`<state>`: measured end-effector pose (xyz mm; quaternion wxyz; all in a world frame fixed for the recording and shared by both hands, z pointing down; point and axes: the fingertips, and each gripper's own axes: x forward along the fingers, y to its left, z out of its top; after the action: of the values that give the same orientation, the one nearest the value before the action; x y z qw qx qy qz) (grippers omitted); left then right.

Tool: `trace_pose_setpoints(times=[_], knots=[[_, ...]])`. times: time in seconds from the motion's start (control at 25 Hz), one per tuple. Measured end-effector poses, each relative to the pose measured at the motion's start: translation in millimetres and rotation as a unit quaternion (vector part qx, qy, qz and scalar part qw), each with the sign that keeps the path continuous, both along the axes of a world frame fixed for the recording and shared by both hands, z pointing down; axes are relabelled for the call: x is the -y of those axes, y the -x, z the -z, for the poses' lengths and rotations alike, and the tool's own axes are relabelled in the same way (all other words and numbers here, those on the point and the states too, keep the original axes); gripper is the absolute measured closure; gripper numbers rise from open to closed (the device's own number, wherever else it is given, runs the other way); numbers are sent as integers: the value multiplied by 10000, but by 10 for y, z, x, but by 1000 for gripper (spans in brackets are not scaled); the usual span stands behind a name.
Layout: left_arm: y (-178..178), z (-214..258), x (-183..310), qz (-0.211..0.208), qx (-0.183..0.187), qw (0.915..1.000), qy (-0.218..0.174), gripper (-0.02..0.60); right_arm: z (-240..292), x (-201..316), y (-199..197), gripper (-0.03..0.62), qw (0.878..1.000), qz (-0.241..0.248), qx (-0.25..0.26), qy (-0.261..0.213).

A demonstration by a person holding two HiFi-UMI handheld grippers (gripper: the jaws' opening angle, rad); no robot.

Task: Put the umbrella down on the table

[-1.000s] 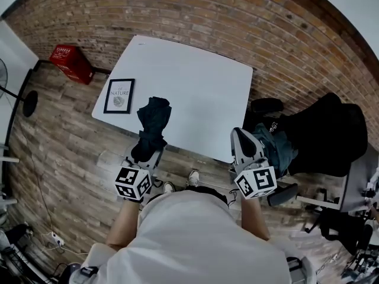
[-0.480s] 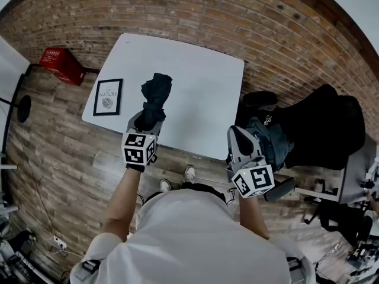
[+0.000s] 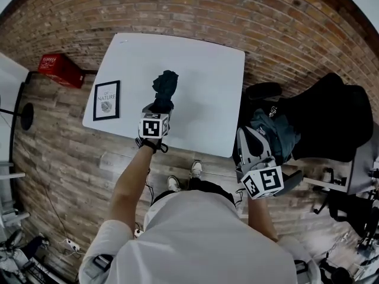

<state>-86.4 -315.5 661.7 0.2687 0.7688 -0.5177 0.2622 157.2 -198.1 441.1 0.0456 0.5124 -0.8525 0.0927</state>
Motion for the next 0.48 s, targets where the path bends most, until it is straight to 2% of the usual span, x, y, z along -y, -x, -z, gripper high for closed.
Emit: trace_pose_setpoints(times=[0.16,0.48], knots=[[-3,-349,133,-237,546,9978,288,356,-54,59,-72,576,9999,-65,-25,76],[70,-663,330,102,661,9955,674,354,-104,224,-162,576,9999,-82,-56,132]])
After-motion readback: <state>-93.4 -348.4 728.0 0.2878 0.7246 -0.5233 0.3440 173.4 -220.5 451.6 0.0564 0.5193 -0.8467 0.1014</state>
